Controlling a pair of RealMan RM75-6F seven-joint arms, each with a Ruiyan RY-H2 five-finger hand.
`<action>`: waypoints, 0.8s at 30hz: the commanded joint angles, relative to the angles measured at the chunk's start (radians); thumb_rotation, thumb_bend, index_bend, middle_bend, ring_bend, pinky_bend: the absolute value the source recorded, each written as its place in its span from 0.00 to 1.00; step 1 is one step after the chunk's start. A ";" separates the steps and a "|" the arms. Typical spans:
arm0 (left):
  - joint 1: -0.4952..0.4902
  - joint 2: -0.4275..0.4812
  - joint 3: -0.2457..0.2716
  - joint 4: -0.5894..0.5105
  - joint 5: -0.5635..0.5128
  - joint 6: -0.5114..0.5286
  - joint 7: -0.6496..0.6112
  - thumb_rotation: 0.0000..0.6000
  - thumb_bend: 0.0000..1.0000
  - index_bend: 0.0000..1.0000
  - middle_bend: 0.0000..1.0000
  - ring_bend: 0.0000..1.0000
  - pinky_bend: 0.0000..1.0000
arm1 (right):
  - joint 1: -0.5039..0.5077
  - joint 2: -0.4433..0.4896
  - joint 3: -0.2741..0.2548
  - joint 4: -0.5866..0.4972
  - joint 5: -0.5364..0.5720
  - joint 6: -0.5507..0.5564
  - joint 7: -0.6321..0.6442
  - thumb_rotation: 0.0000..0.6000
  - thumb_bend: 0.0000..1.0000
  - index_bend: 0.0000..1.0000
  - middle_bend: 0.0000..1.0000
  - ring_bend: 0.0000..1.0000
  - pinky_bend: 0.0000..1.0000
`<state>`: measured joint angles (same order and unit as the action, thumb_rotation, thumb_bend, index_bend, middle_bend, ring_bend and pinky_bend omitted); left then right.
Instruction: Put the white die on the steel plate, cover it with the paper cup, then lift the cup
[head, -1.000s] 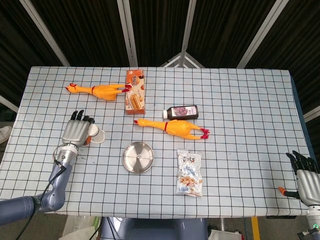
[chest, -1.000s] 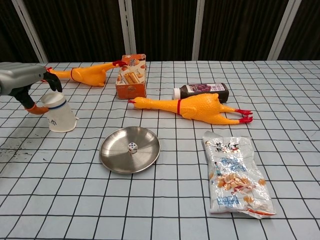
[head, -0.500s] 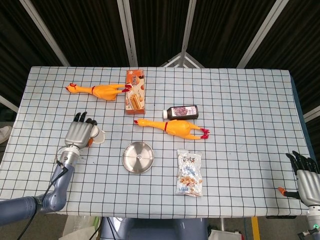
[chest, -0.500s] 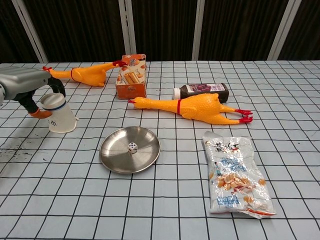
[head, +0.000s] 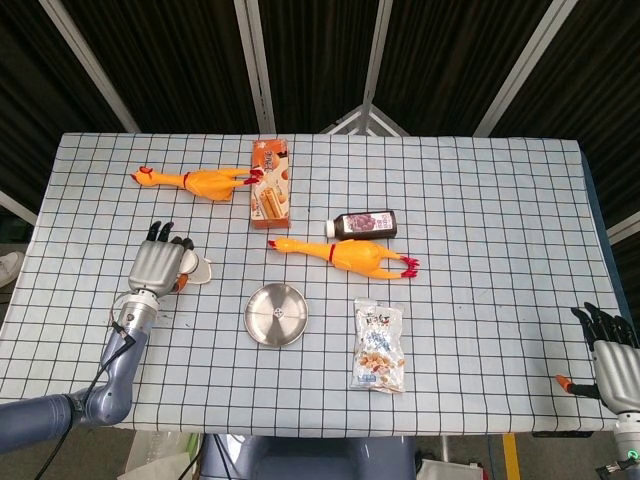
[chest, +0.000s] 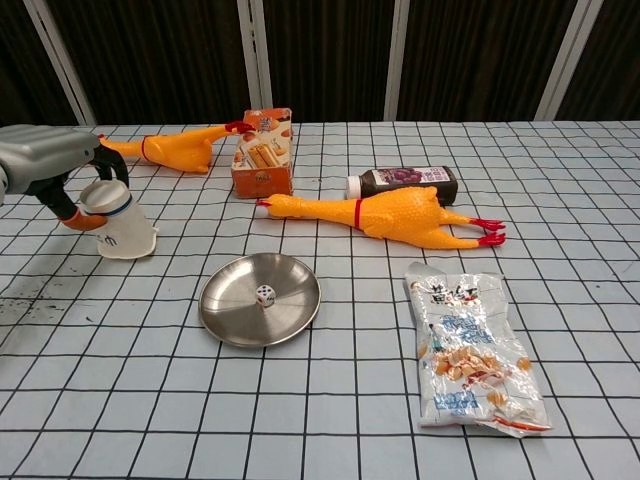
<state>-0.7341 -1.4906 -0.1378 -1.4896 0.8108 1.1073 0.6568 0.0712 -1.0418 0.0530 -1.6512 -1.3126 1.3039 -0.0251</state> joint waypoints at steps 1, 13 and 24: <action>0.006 0.006 -0.021 -0.023 0.011 -0.005 -0.049 1.00 0.52 0.39 0.39 0.07 0.00 | 0.002 -0.001 0.000 0.001 0.001 -0.003 -0.001 1.00 0.12 0.12 0.05 0.05 0.00; -0.043 0.151 -0.119 -0.386 0.009 0.059 0.030 1.00 0.52 0.41 0.38 0.07 0.00 | 0.002 -0.001 0.002 -0.002 0.004 -0.001 -0.002 1.00 0.12 0.12 0.05 0.05 0.00; -0.135 0.041 -0.102 -0.480 -0.171 0.073 0.155 1.00 0.51 0.41 0.37 0.07 0.00 | -0.006 0.009 0.002 -0.006 -0.008 0.017 0.020 1.00 0.12 0.12 0.05 0.05 0.00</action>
<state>-0.8439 -1.4129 -0.2506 -1.9773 0.6688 1.1773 0.7859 0.0661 -1.0340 0.0545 -1.6571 -1.3204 1.3197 -0.0068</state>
